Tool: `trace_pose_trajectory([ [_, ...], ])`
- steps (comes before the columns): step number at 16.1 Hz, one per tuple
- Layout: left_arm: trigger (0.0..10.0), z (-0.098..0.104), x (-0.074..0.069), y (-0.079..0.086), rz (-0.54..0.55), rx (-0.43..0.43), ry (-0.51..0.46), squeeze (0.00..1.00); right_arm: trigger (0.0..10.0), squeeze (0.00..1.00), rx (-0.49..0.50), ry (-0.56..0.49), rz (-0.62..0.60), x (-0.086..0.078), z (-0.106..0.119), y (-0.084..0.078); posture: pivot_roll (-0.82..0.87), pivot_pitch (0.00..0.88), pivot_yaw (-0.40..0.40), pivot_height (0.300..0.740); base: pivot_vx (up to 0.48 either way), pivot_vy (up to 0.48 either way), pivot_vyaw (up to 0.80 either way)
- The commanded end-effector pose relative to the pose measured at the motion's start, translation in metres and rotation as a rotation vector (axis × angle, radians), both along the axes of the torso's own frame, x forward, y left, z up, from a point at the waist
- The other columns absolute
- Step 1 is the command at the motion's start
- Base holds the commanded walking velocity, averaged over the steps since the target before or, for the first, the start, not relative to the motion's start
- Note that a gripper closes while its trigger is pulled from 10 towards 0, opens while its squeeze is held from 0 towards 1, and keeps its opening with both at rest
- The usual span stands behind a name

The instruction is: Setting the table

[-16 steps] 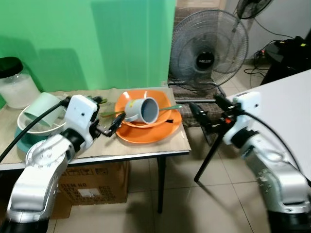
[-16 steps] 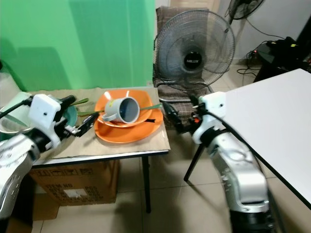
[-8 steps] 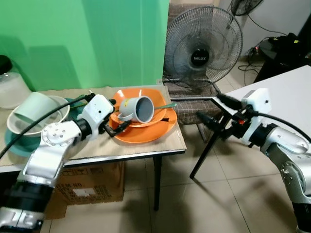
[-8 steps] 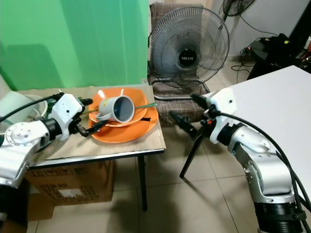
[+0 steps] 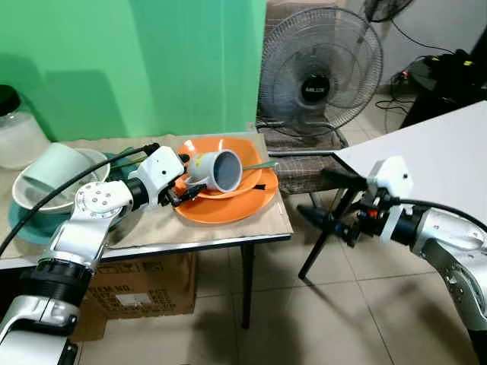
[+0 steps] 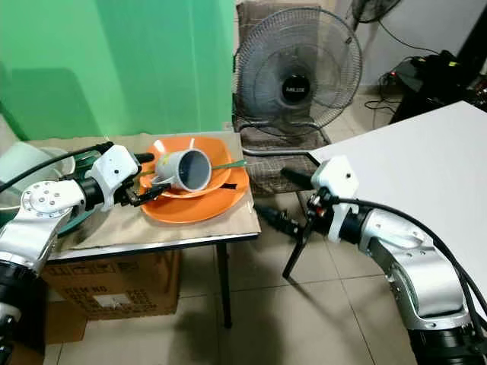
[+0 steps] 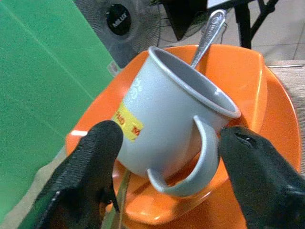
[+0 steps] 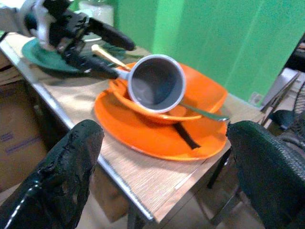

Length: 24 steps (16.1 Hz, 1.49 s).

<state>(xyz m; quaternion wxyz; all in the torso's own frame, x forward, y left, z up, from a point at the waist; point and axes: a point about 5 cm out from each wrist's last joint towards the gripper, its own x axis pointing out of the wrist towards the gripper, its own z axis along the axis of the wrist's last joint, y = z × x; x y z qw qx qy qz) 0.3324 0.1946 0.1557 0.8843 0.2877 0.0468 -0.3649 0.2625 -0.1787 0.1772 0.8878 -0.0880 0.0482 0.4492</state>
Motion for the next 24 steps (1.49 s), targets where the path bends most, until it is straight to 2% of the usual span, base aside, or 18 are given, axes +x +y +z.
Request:
trace_pose_trajectory([
  [1, 0.0, 0.004, 0.003, -0.002, -0.023, 0.019, -0.018, 0.00, 10.0, 0.00, -0.006, -0.011, 0.035, -0.004, 0.004, 0.002, -0.11, 0.000, 0.010, 0.740, 0.000, 0.000, 0.00],
  [5, 0.0, -0.001, 0.003, -0.001, -0.062, 0.054, -0.004, 0.00, 10.0, 0.00, -0.035, 0.016, 0.105, -0.009, 0.003, 0.004, -0.11, 0.000, 0.014, 0.740, 0.000, 0.000, 0.00],
  [10, 0.0, -0.008, 0.005, -0.002, -0.071, 0.106, 0.007, 0.00, 10.0, 0.00, -0.050, 0.019, 0.127, -0.009, 0.002, 0.008, -0.11, 0.000, 0.013, 0.740, 0.000, 0.000, 0.00],
  [12, 0.0, -0.012, 0.009, 0.002, -0.038, 0.175, -0.002, 0.00, 10.0, 0.00, -0.054, 0.019, 0.132, -0.009, 0.003, 0.008, -0.11, 0.000, 0.015, 0.740, 0.000, 0.000, 0.00],
  [16, 0.0, -0.010, 0.016, 0.005, 0.020, 0.177, -0.031, 0.00, 10.0, 0.00, -0.062, 0.028, 0.144, -0.011, 0.002, 0.008, -0.12, 0.000, 0.014, 0.740, 0.000, 0.000, 0.00],
  [24, 0.0, -0.008, 0.019, 0.002, 0.011, 0.155, -0.055, 0.00, 10.0, 0.00, -0.063, 0.041, 0.165, -0.013, 0.002, 0.008, -0.12, 0.000, 0.017, 0.740, 0.000, 0.000, 0.00],
])
